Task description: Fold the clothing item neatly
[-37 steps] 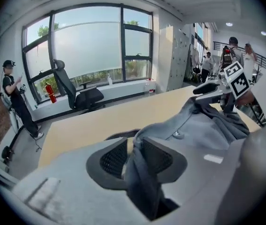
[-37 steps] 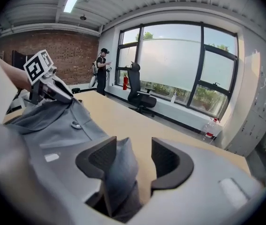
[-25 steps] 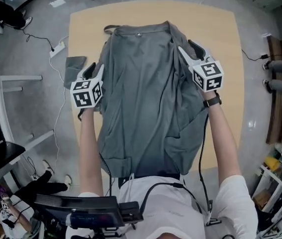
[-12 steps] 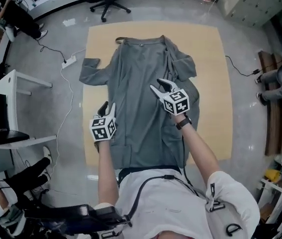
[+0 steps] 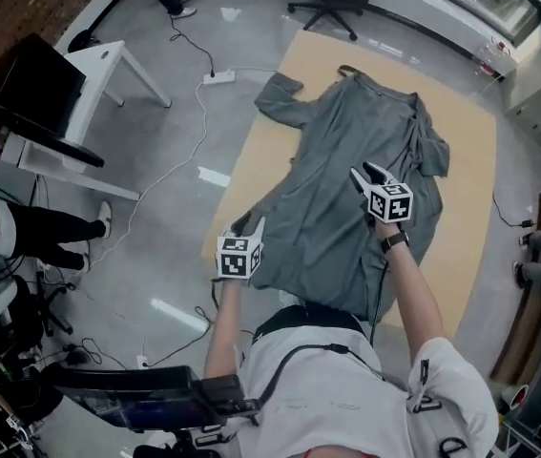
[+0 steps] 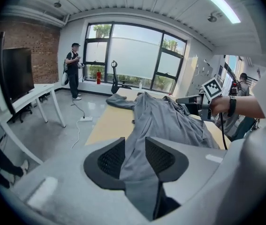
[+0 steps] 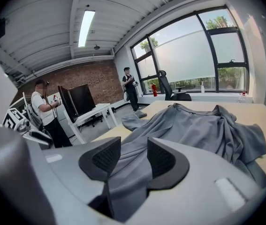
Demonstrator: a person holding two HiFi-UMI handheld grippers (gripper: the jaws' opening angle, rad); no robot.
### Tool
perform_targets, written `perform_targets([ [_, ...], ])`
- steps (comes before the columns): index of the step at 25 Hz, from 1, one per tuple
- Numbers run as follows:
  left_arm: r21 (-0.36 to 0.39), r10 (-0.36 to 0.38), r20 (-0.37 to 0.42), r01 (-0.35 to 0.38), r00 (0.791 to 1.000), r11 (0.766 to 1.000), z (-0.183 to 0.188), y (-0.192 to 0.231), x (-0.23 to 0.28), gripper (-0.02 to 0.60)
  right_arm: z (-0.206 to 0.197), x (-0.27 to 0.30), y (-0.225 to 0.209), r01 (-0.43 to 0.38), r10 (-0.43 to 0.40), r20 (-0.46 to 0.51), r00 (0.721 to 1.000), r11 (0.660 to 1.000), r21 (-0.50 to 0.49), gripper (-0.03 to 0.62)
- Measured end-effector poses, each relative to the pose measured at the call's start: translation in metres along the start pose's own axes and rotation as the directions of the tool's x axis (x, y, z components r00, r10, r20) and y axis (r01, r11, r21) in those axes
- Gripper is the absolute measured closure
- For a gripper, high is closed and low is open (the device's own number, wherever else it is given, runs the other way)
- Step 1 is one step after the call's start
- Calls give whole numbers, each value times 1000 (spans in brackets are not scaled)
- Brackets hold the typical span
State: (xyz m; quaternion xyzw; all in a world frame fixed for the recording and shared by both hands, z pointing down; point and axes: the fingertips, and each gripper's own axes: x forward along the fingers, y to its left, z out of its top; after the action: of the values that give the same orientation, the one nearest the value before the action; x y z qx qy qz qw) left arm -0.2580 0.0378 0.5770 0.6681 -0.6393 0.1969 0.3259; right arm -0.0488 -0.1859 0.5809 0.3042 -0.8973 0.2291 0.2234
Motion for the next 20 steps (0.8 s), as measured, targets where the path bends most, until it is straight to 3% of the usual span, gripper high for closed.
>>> perform_targets([
  [7,-110,74,-91,-84,993,990,-69,25,-16,439,13,41,-8,-33,30,-55,998,998,-47,419],
  [13,-152,105,-109,-121,989,981,-71,34,0,439,35,87,-18,-66,61,-81,995,996,-62,422],
  [20,-119,132,-173,-153,976,981,-81,40,25,437,41,140,-48,-62,50,-145,988,995,-84,431],
])
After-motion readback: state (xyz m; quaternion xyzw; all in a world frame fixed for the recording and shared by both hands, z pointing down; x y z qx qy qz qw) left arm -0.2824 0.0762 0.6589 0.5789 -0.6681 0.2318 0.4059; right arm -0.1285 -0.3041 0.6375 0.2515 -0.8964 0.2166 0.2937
